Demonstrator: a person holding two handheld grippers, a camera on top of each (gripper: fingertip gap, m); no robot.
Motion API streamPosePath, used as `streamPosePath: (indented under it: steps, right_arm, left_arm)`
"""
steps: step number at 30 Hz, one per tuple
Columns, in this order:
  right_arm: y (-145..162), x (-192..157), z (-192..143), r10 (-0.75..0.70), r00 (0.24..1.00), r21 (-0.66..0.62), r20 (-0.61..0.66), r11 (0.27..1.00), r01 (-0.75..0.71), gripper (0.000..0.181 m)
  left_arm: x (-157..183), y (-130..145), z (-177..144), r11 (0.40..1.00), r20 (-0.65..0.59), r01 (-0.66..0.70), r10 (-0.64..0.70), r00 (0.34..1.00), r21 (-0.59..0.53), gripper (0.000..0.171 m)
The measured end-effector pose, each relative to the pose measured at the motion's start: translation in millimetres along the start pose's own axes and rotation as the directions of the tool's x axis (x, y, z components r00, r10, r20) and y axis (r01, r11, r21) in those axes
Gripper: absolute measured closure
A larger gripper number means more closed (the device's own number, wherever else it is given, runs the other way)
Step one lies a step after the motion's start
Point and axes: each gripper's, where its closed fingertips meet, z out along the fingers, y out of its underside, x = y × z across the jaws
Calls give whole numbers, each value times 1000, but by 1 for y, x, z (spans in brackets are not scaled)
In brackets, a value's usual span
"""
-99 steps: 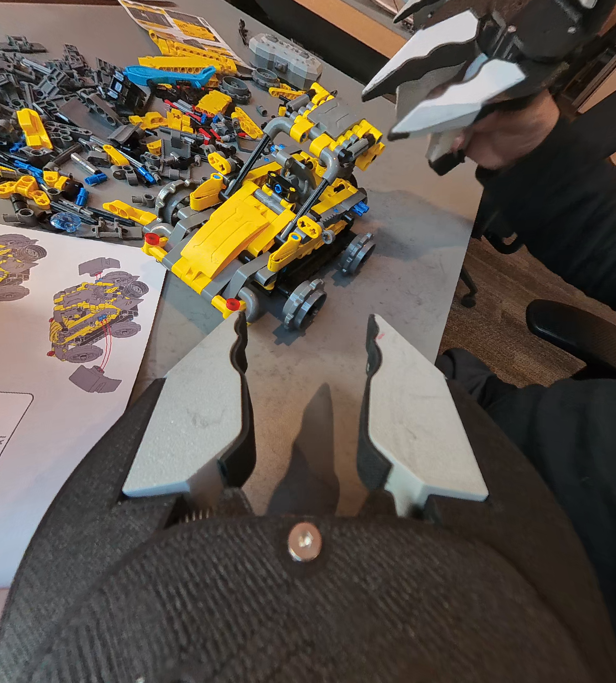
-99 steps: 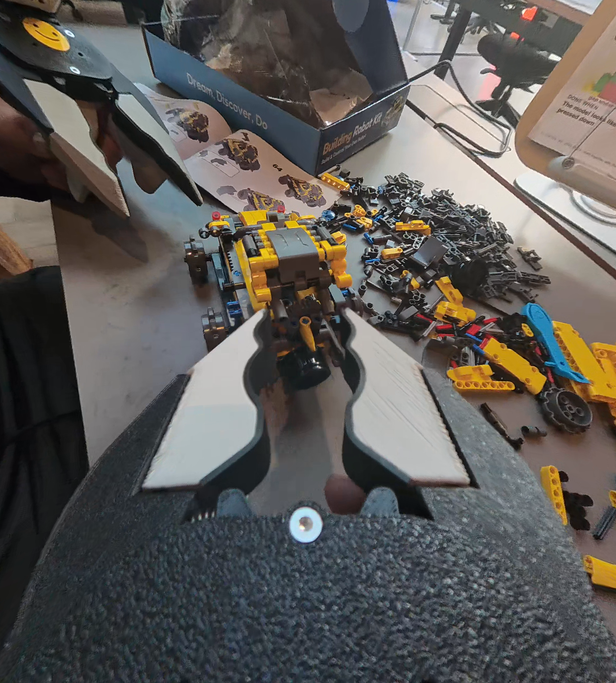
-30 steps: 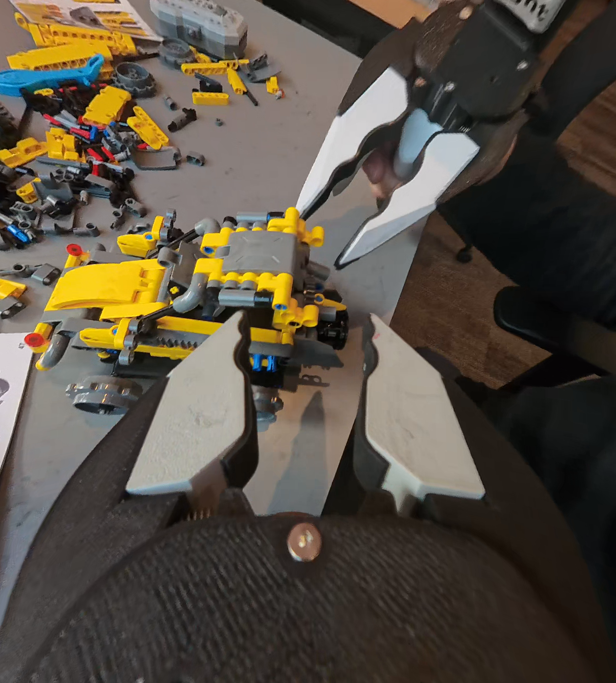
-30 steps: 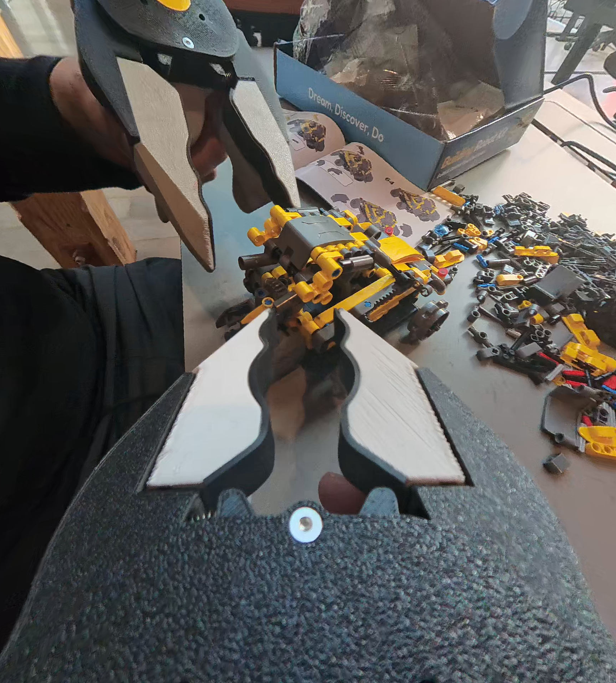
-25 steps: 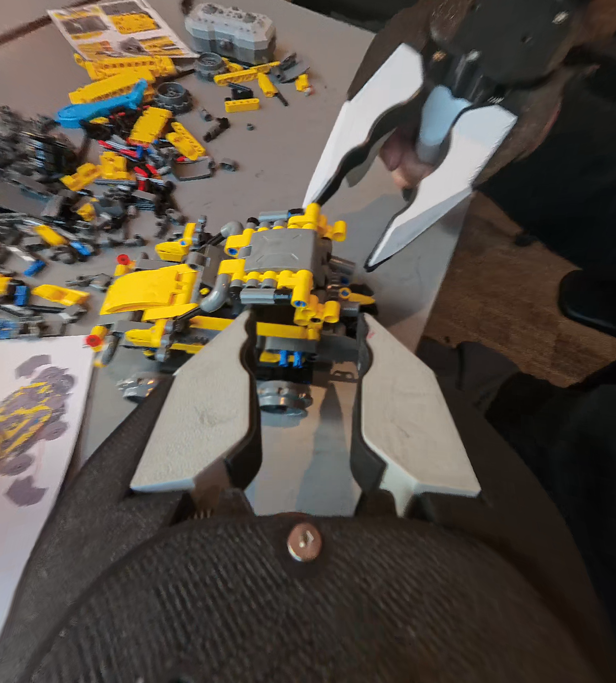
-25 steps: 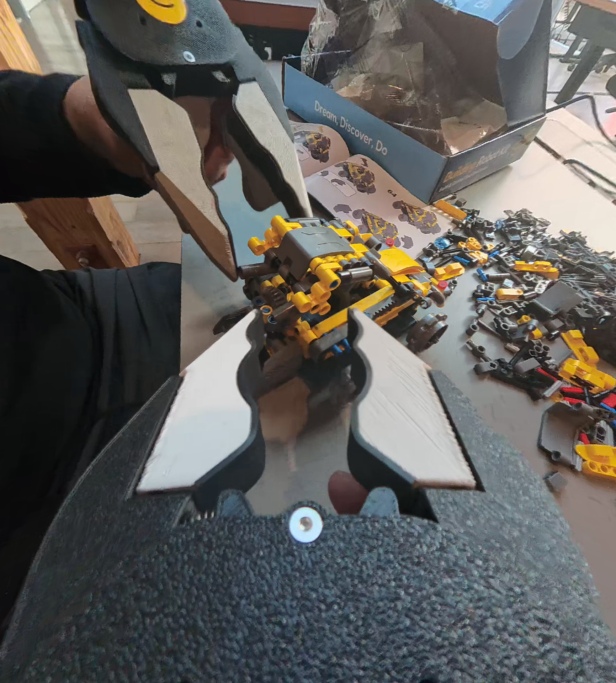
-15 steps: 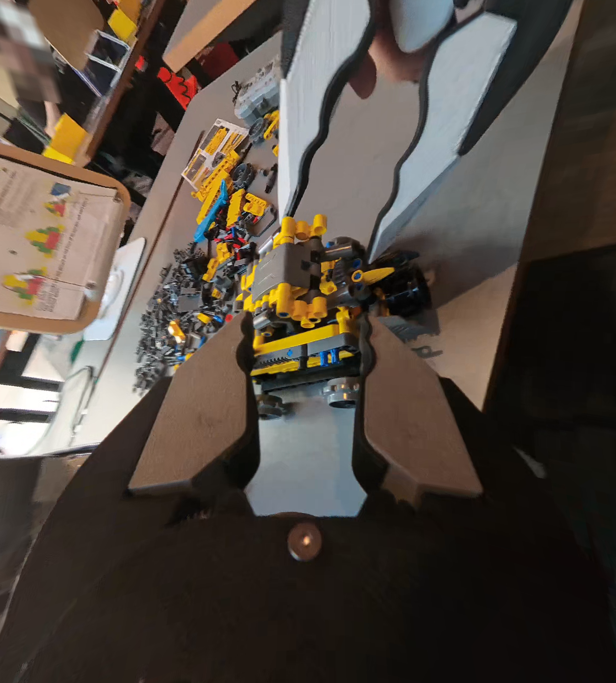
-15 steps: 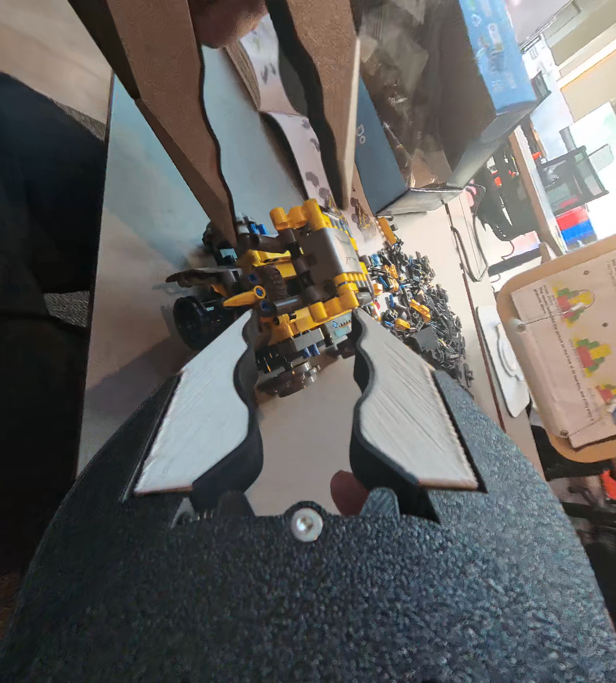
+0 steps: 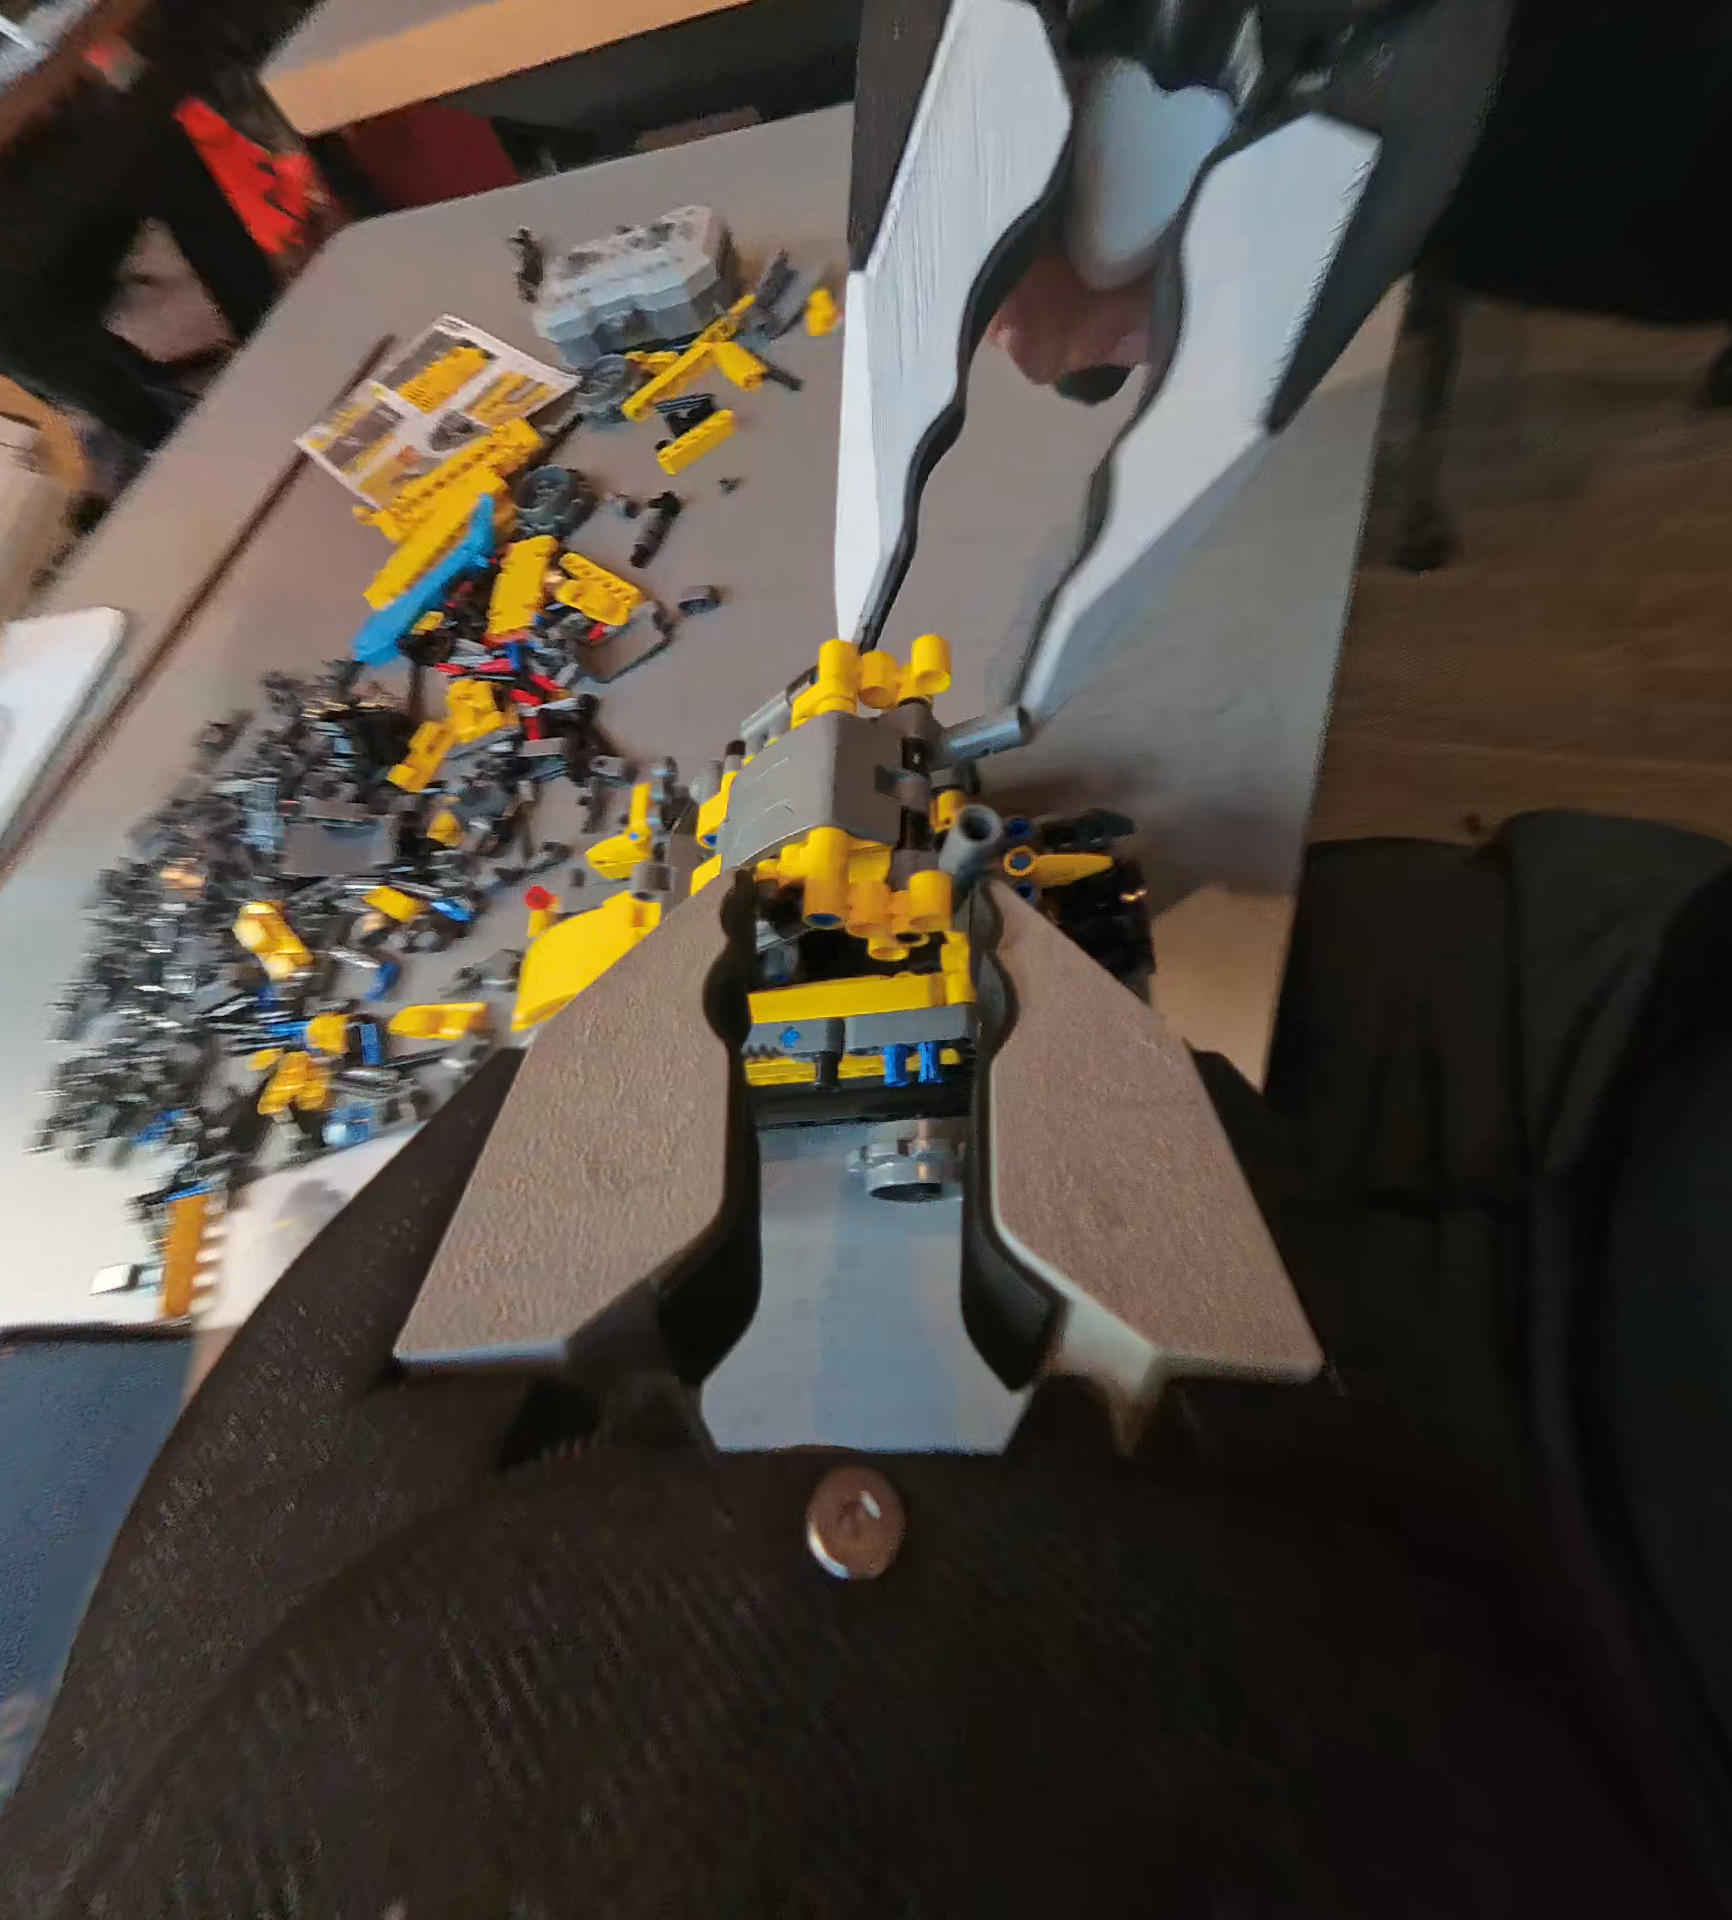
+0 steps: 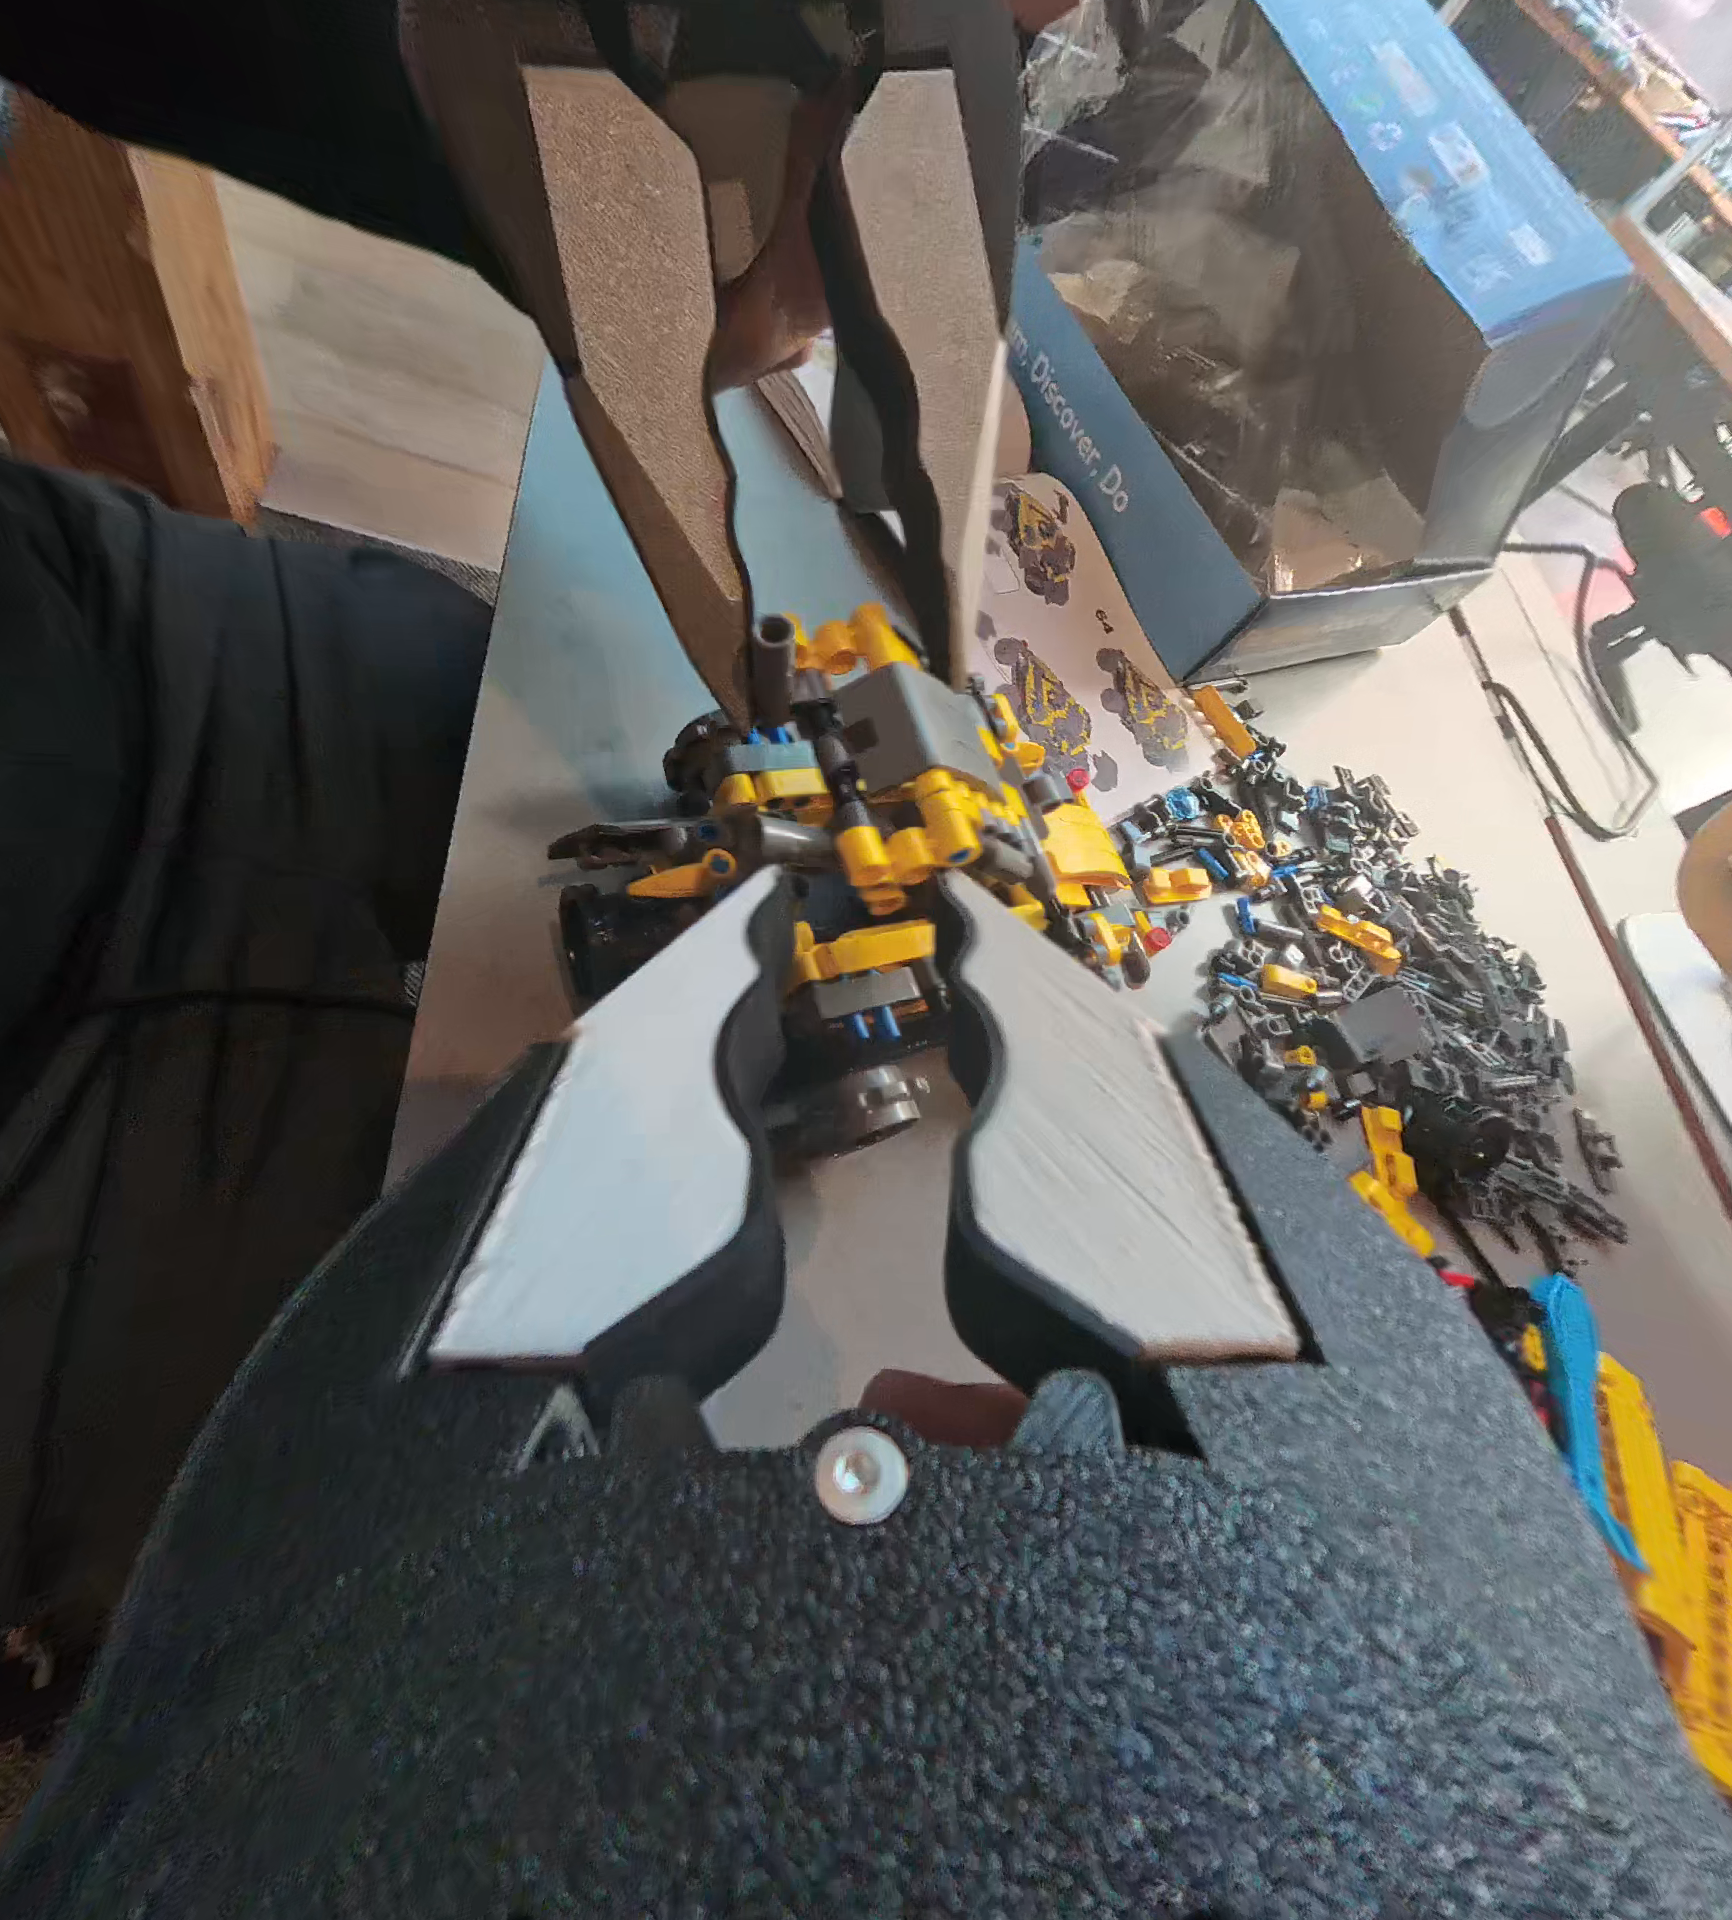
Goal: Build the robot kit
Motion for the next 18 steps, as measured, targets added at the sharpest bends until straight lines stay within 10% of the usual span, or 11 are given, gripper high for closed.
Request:
streamPosePath:
  steps: [6,8,12,18]
  right_arm:
    - [-10,10,-2,228,966,123,119,962,-242,167]
    - [-9,17,-3,251,966,136,65,957,-258,144]
    - [-4,19,-9,45,985,53,-165,998,-37,128]
    - [-19,8,2,-251,940,-119,-230,966,229,162]
  left_arm:
    - [-2,-9,-6,962,-211,263,-244,946,67,134]
    - [-4,-9,-7,950,-240,304,-279,930,76,133]
    - [-6,-10,-10,928,-287,364,-328,900,83,133]
    - [-8,-12,-11,898,-375,438,-393,840,41,135]
